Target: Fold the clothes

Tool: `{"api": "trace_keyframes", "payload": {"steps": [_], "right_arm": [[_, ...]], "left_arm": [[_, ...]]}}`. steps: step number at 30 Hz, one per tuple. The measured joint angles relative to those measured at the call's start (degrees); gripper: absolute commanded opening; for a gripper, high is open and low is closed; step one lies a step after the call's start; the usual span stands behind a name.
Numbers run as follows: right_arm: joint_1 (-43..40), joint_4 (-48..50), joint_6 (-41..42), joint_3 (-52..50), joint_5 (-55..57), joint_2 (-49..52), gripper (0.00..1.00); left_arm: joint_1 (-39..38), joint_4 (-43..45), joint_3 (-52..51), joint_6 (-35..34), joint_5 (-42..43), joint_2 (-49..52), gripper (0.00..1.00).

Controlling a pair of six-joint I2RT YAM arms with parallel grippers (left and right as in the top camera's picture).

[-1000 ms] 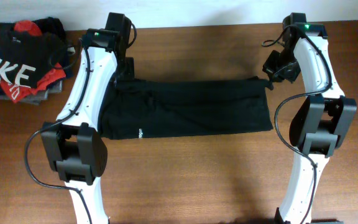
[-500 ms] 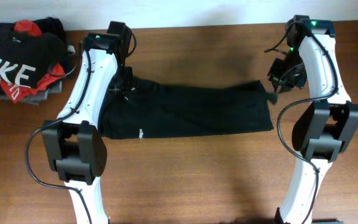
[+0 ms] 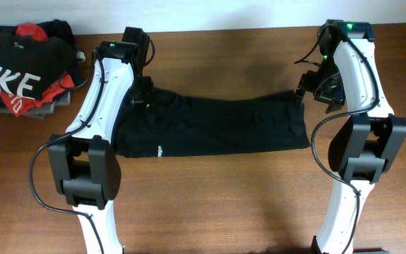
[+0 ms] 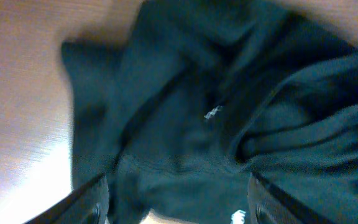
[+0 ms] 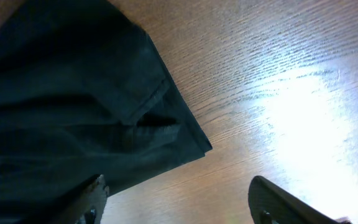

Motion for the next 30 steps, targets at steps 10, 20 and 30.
{"api": "trace_keyframes", "payload": {"steps": [10,20,30], "right_arm": [[0.0,0.3,-0.2,0.0,0.0,0.0,0.81],[0.0,0.3,-0.2,0.0,0.0,0.0,0.86],[0.0,1.1,-0.2,0.0,0.0,0.0,0.86]], "left_arm": [[0.0,4.1,0.0,4.8,8.3,0.0,0.72],[0.0,4.0,0.0,4.9,9.2,2.2,0.71],[0.0,4.1,-0.4,6.6,9.2,6.6,0.33]]}}
